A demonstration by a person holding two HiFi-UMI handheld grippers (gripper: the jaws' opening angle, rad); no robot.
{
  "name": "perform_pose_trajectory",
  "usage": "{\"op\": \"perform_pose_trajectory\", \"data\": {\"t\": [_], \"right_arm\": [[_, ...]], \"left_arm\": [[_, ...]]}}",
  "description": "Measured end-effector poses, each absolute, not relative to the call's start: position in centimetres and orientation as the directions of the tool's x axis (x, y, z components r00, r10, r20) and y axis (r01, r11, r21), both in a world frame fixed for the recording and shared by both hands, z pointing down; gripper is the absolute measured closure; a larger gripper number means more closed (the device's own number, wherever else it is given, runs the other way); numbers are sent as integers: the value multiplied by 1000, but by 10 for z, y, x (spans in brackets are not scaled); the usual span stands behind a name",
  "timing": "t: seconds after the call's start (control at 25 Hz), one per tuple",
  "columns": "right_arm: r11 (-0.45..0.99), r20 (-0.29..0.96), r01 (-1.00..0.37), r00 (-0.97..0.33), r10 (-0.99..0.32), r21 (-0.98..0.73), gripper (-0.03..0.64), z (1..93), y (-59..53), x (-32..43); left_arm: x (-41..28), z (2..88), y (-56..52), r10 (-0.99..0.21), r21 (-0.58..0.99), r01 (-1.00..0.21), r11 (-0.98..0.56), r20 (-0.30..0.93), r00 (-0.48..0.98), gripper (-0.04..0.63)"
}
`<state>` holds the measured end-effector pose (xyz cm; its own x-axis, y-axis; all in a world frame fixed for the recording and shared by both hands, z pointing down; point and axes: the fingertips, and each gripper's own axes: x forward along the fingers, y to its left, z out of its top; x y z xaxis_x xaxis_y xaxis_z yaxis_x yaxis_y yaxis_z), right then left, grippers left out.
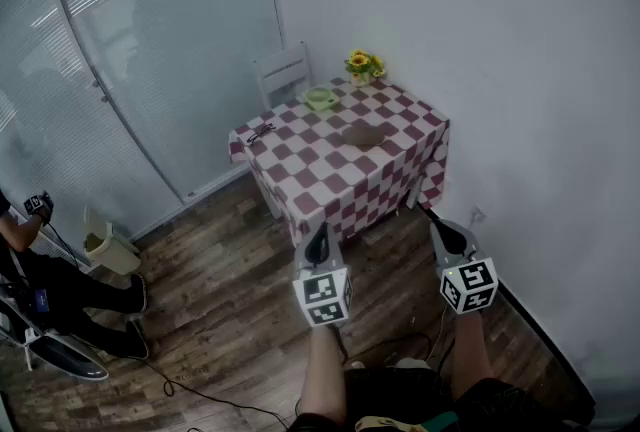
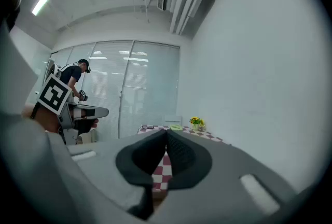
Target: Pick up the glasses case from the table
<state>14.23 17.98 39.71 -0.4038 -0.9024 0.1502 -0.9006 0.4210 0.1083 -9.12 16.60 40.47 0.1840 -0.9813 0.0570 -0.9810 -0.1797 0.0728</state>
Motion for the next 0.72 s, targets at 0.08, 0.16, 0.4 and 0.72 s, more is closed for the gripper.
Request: {"op": "perform_pose_trajectory", "data": {"t": [0.08,0.16,0.4,0.72], "right_arm": [[412,153,-905,-394,-906,105,613,398,180,139],[409,154,-906,-390,-908,113,613,397,179,134],[384,113,-916,-372,-922,116,613,384,181,132],[377,175,-917,-354,-919,128,614,393,175,126]], "left_arm": [[-92,403,162,-979,72,-978,-195,50,199,584],[-92,401,159,-976,72,-975,-211,42,215,584],[-97,401,154,-965,114,-960,-257,15,261,584],[-91,413,152,-953,118,-949,-293,45,300,584]]}}
